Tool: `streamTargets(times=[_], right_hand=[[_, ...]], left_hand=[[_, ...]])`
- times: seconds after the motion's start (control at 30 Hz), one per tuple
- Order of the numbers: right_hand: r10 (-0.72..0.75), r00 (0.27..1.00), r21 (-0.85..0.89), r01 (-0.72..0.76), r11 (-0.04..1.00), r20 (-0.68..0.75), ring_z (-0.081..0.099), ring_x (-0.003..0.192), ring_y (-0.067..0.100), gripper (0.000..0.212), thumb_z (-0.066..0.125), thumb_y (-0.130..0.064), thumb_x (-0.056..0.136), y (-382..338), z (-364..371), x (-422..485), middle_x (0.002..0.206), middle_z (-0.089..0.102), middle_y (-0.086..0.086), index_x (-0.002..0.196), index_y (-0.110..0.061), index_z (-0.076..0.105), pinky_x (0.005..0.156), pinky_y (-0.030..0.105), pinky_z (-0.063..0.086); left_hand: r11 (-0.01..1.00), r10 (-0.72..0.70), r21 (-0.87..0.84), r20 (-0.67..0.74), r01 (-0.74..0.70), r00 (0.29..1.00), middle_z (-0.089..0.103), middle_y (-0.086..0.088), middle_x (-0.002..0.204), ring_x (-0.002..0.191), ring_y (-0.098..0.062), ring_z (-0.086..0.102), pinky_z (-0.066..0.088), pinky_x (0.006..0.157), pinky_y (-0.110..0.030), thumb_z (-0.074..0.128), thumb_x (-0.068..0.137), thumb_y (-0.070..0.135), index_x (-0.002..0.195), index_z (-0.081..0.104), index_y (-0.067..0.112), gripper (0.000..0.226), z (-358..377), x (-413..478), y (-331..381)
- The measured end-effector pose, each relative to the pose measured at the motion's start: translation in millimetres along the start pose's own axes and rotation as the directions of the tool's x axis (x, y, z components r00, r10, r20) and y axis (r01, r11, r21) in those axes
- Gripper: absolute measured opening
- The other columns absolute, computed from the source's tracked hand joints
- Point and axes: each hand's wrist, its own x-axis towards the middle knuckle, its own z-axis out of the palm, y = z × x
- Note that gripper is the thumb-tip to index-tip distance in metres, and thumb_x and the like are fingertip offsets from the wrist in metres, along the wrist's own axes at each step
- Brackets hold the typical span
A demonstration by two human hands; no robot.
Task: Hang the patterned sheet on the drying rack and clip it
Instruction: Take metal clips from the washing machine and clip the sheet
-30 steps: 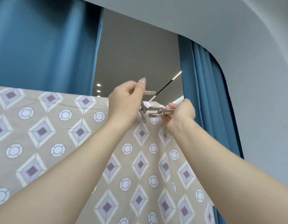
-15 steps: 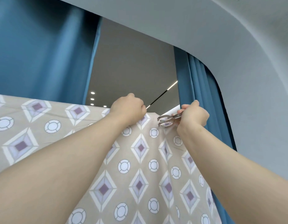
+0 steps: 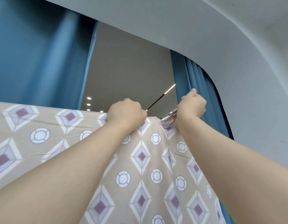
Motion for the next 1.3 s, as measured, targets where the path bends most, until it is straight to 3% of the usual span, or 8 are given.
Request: streamTargets(times=[0.13, 0.23, 0.37, 0.6, 0.77, 0.93, 1.13, 1.3], right_hand=[[0.021, 0.994, -0.089, -0.011, 0.996, 0.108, 0.058, 0.056, 0.024, 0.040, 0.031, -0.029, 0.097, 9.9, 10.4, -8.4, 0.078, 0.063, 0.009, 0.078, -0.008, 0.060, 0.054, 0.027, 0.040], [0.001, 0.987, -0.121, 0.019, 0.992, 0.164, 0.064, 0.077, 0.032, 0.040, 0.033, -0.028, 0.096, 15.5, 15.7, -13.6, 0.086, 0.067, 0.015, 0.064, -0.013, 0.051, 0.068, 0.034, 0.049], [0.063, 0.974, -0.156, -0.030, 0.987, 0.216, 0.058, 0.075, 0.030, 0.038, 0.032, -0.026, 0.094, 16.3, 15.7, -14.8, 0.091, 0.069, 0.018, 0.075, -0.006, 0.059, 0.078, 0.041, 0.053], [0.092, 0.944, -0.121, -0.057, 0.991, 0.315, 0.051, 0.053, 0.022, 0.026, 0.038, -0.023, 0.085, 15.6, -2.2, -19.4, 0.062, 0.060, 0.004, 0.067, -0.011, 0.052, 0.050, 0.027, 0.045], [-0.072, 0.955, -0.231, 0.142, 0.963, 0.288, 0.048, 0.081, 0.019, 0.021, 0.038, -0.032, 0.090, 11.0, -13.4, -24.9, 0.087, 0.057, -0.003, 0.075, -0.019, 0.047, 0.076, 0.033, 0.039], [-0.414, 0.867, -0.147, 0.464, 0.873, 0.278, 0.044, 0.104, 0.018, 0.011, 0.042, -0.021, 0.091, -6.2, -22.1, -48.3, 0.100, 0.052, -0.007, 0.089, -0.022, 0.053, 0.095, 0.035, 0.035], [-0.049, 0.833, 0.059, 0.019, 0.998, 0.551, 0.052, 0.087, 0.015, 0.019, 0.045, -0.032, 0.094, -20.5, -31.9, -77.0, 0.080, 0.054, -0.011, 0.078, -0.023, 0.051, 0.069, 0.026, 0.039], [0.142, 0.686, 0.085, -0.285, 0.955, 0.714, 0.058, 0.076, 0.015, 0.031, 0.050, -0.047, 0.092, -33.4, -46.4, -87.1, 0.084, 0.063, -0.002, 0.075, -0.021, 0.055, 0.066, 0.026, 0.041]], left_hand=[[1.000, 0.001, 0.001, -0.016, -0.001, 1.000, 0.042, -0.008, 0.088, 0.074, -0.027, 0.044, 0.032, 0.064, -0.029, 0.030, 0.094, 0.023, 0.085, 0.057, 0.014, 0.029, 1.7, -0.4, 1.7], [1.000, -0.002, 0.012, -0.023, 0.002, 1.000, 0.042, -0.008, 0.088, 0.074, -0.028, 0.044, 0.032, 0.063, -0.029, 0.031, 0.093, 0.022, 0.086, 0.058, 0.013, 0.030, 3.4, -0.2, -1.6], [1.000, -0.005, 0.027, -0.037, 0.006, 0.999, 0.042, -0.008, 0.087, 0.073, -0.027, 0.045, 0.031, 0.062, -0.028, 0.032, 0.093, 0.021, 0.082, 0.055, 0.015, 0.027, 5.0, -1.0, -3.8], [1.000, -0.009, 0.015, -0.053, 0.010, 0.999, 0.037, -0.007, 0.088, 0.071, -0.028, 0.043, 0.033, 0.062, -0.030, 0.032, 0.095, 0.021, 0.094, 0.063, 0.010, 0.033, 5.7, -4.1, -0.1], [0.967, -0.005, -0.247, -0.243, -0.057, 0.970, 0.044, -0.008, 0.096, 0.080, -0.030, 0.050, 0.042, 0.068, -0.032, 0.043, 0.091, 0.019, 0.095, 0.060, 0.011, 0.020, 8.5, -9.1, -4.6], [0.693, -0.222, -0.670, -0.549, -0.265, 0.806, 0.053, 0.002, 0.094, 0.079, 0.007, 0.050, 0.036, 0.071, -0.004, 0.054, 0.083, 0.002, 0.080, 0.062, 0.022, 0.022, -6.7, -23.9, -10.1], [0.086, -0.410, -0.970, -0.244, -0.229, 0.879, 0.055, 0.006, 0.077, 0.063, -0.003, 0.052, 0.048, 0.055, -0.017, 0.056, 0.087, -0.001, 0.077, 0.059, 0.022, 0.025, -34.7, -47.4, -0.3], [-0.101, -0.293, -0.992, -0.048, -0.081, 0.955, 0.051, 0.004, 0.067, 0.055, -0.006, 0.048, 0.047, 0.054, -0.019, 0.055, 0.088, -0.002, 0.077, 0.060, 0.018, 0.023, -47.2, -71.8, 10.8]])
